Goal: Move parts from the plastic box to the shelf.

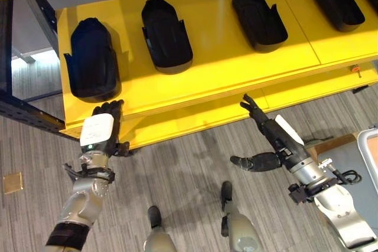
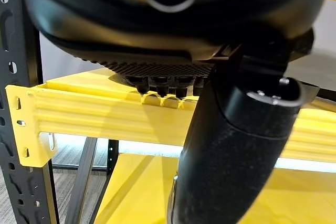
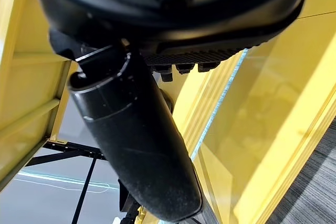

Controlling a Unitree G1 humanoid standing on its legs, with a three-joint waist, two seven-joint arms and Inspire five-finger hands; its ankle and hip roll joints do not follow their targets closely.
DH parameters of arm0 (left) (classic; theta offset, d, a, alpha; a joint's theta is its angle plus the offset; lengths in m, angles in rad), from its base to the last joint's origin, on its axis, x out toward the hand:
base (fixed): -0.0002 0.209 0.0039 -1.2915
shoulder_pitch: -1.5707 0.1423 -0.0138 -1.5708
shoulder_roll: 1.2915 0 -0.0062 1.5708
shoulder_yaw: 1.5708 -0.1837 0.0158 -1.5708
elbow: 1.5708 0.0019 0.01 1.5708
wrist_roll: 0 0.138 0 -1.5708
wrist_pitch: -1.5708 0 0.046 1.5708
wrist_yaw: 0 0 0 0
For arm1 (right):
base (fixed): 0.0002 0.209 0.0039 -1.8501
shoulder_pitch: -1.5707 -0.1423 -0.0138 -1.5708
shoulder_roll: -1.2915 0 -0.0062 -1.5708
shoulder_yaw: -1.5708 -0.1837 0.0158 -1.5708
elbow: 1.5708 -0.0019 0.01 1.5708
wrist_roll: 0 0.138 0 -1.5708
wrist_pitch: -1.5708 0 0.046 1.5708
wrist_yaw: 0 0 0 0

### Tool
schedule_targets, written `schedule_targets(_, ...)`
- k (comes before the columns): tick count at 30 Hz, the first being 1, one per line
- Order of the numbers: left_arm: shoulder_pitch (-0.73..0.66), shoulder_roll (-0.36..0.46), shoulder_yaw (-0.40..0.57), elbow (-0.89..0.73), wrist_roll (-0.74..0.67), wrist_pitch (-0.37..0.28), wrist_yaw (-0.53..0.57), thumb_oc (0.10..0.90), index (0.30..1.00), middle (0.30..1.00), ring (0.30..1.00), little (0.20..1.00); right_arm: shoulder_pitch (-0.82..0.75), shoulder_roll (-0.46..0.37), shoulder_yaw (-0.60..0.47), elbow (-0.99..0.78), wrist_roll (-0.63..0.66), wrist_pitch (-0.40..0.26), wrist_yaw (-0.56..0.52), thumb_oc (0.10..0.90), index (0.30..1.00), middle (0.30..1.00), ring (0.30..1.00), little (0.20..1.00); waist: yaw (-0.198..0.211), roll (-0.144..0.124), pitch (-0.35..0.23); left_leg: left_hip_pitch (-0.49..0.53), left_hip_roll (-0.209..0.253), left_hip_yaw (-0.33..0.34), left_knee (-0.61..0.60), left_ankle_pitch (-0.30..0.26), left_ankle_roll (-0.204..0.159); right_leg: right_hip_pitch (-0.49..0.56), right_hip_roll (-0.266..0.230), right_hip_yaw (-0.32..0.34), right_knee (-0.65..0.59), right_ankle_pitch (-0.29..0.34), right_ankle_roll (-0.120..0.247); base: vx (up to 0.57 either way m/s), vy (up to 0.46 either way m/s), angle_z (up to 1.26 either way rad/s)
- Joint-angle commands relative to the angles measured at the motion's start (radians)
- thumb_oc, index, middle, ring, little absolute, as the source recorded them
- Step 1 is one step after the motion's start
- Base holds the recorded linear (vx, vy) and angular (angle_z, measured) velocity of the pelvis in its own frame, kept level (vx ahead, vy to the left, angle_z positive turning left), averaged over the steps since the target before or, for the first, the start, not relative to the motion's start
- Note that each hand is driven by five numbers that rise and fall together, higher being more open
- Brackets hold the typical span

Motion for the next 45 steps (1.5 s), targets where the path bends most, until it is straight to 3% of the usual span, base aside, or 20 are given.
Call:
schedule_targets(1,-0.066,0.059,0.054,0.012,-0.008,0.002,0.076,0.900,1.000,1.000,1.000,1.000,-0.070,-0.018,-0.020,-0.095,0.033,-0.087,-0.027,0.900,1.000,1.000,1.000,1.000,-0.009,-0.054,-0.047,-0.129,0.028,-0.029,0.154,-0.003,0.014,0.035,-0.085,0.005,0.128,-0.130,0.049,0.00,0.000,0.00)
schedule_targets(45,-0.208,0.124,0.046,0.174,-0.073,0.050,0.100,0.900,1.000,1.000,1.000,1.000,-0.064,-0.049,-0.015,-0.114,0.057,-0.090,-0.009,0.900,1.000,1.000,1.000,1.000,-0.027,-0.080,-0.037,-0.195,0.028,-0.038,0.215,-0.019,0.009,-0.019,-0.091,0.036,0.146,-0.114,0.049,0.00,0.002,0.00)
